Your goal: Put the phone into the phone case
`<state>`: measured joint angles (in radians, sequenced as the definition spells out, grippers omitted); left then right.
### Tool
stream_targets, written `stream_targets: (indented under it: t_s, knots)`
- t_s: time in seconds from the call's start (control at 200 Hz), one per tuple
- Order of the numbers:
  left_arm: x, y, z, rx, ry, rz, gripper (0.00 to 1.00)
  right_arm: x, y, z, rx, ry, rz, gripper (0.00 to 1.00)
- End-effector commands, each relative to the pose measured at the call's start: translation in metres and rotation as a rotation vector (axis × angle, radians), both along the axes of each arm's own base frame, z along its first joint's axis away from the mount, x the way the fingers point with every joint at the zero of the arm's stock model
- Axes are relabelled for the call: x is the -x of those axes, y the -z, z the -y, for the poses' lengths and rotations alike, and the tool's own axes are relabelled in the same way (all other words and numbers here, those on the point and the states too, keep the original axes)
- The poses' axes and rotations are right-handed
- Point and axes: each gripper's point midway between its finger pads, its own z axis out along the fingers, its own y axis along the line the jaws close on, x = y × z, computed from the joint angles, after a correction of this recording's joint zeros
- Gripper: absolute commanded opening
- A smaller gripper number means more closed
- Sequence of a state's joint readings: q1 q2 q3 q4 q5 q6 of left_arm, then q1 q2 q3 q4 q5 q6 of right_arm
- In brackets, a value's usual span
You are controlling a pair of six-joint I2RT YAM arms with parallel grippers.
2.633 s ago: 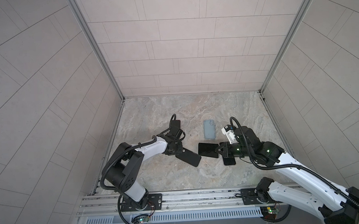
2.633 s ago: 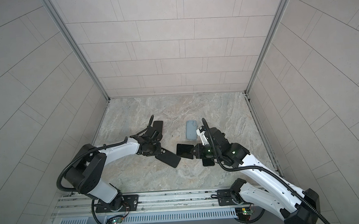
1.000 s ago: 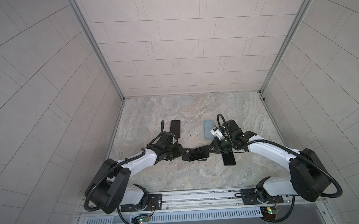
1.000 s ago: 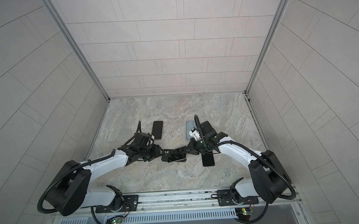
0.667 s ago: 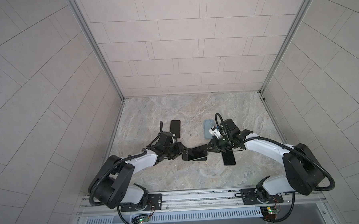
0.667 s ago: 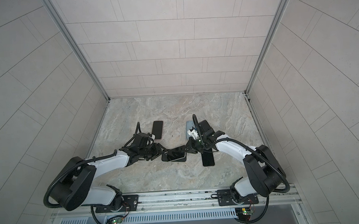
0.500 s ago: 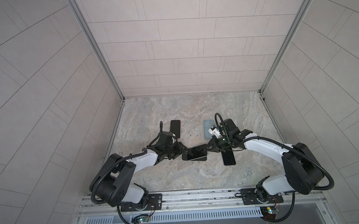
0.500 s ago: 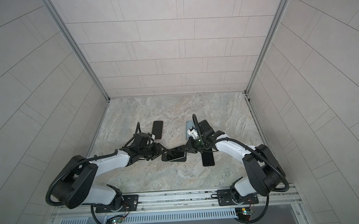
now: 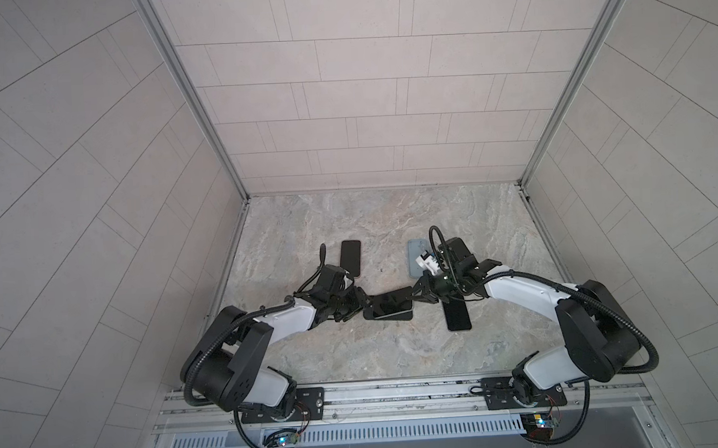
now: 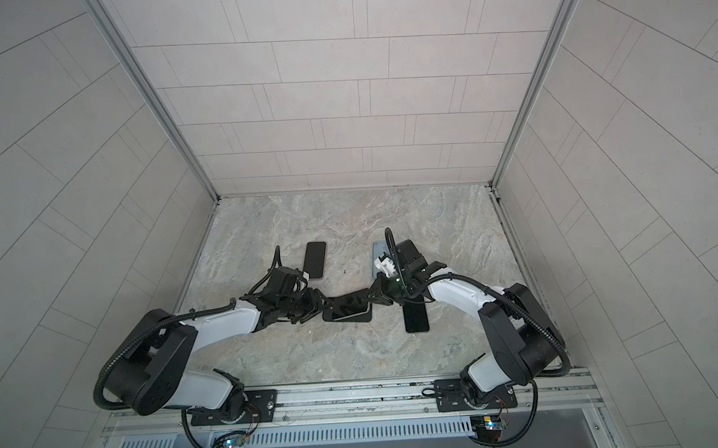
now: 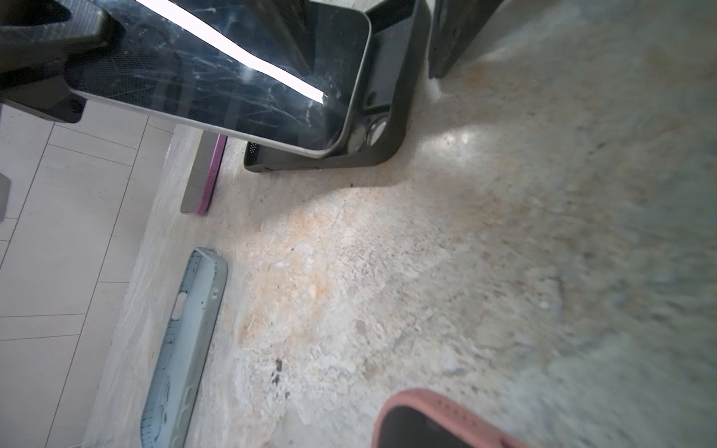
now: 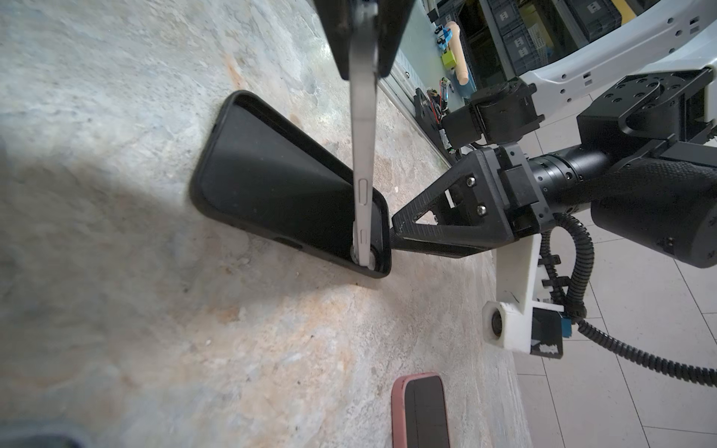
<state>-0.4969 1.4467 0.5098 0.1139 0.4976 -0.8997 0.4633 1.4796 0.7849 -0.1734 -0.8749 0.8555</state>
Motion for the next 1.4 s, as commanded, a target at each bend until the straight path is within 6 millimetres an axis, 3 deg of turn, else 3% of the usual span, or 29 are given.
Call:
stream_targets:
  t_s: [0.0, 0.325, 1.396]
  knots:
    - [-0.001, 0.003, -0.001, -0.01, 0.004, -0.006, 0.54, -0.002, 0.002, -0.001, -0.017, 0.005, 0.005, 0.0]
    - [-0.003, 0.002, 0.005, 0.026, 0.004, -0.011, 0.54, 0.002, 0.02, 0.001, 0.011, 0.009, -0.03, 0.0]
    - [-0.003, 0.0, 0.01, 0.055, 0.01, -0.012, 0.54, 0.005, 0.045, -0.007, 0.08, -0.003, -0.051, 0.11]
